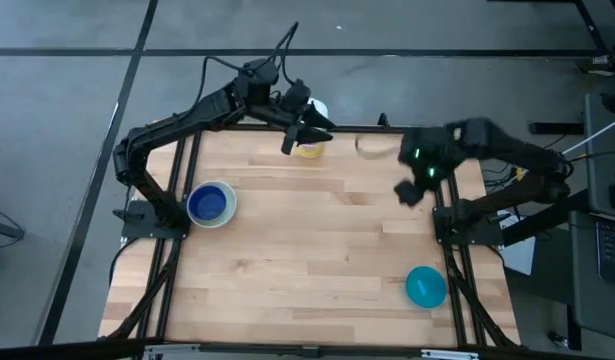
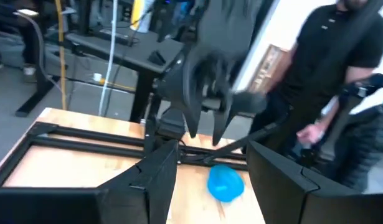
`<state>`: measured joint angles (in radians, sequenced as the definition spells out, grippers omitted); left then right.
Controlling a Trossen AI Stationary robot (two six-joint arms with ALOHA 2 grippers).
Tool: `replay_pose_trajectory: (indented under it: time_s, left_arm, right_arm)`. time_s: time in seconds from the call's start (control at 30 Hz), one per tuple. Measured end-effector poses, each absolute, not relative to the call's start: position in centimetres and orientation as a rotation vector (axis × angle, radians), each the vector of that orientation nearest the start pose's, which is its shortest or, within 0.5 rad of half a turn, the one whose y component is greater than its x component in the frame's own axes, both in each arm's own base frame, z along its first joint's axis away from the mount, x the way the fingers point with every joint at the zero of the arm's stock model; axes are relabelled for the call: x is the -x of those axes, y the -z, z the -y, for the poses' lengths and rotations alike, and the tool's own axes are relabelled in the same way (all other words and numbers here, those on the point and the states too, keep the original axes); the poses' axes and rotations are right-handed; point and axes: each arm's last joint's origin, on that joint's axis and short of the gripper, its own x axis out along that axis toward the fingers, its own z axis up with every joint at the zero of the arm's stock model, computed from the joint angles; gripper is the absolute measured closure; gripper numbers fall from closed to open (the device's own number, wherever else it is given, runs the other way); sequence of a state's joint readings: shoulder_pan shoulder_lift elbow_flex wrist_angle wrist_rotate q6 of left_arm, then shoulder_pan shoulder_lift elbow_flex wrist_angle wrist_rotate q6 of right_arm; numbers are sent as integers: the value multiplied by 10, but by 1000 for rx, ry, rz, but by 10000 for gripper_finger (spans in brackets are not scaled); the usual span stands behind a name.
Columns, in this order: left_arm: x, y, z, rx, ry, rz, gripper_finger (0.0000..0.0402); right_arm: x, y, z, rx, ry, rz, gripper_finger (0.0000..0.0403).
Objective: Nest bowls inside each other
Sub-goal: Stack the light blue bowl on top of the blue bowl
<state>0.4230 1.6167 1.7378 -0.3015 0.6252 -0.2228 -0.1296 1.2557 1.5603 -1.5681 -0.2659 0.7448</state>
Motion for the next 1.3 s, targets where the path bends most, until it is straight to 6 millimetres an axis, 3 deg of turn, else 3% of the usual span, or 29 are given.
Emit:
replay_pose_trajectory:
  time_s: [0.2, 0.3, 0.47, 0.7, 0.93, 1.3]
  left_arm:
    - [-329, -440, -135, 298, 267, -185, 215]
    - [-327, -440, -139, 306, 319, -187, 215]
    - [-322, -439, -145, 318, 340, -194, 215]
    - [-318, -439, -152, 315, 352, -189, 215]
    - [-317, -437, -153, 341, 367, -210, 215]
    - [-315, -435, -153, 342, 426, -229, 215]
  right_arm:
    - [-160, -326, -29, -1000, 362, -1601, 172]
    - [-158, -306, -47, -1094, 339, -1624, 172]
    - [-175, -294, -70, -1212, 299, -1459, 172]
    - [-175, -266, -86, -1188, 391, -1543, 172]
    - [-191, -259, -100, -1392, 422, -1370, 175]
    - [-198, -235, -133, -1425, 562, -1463, 217]
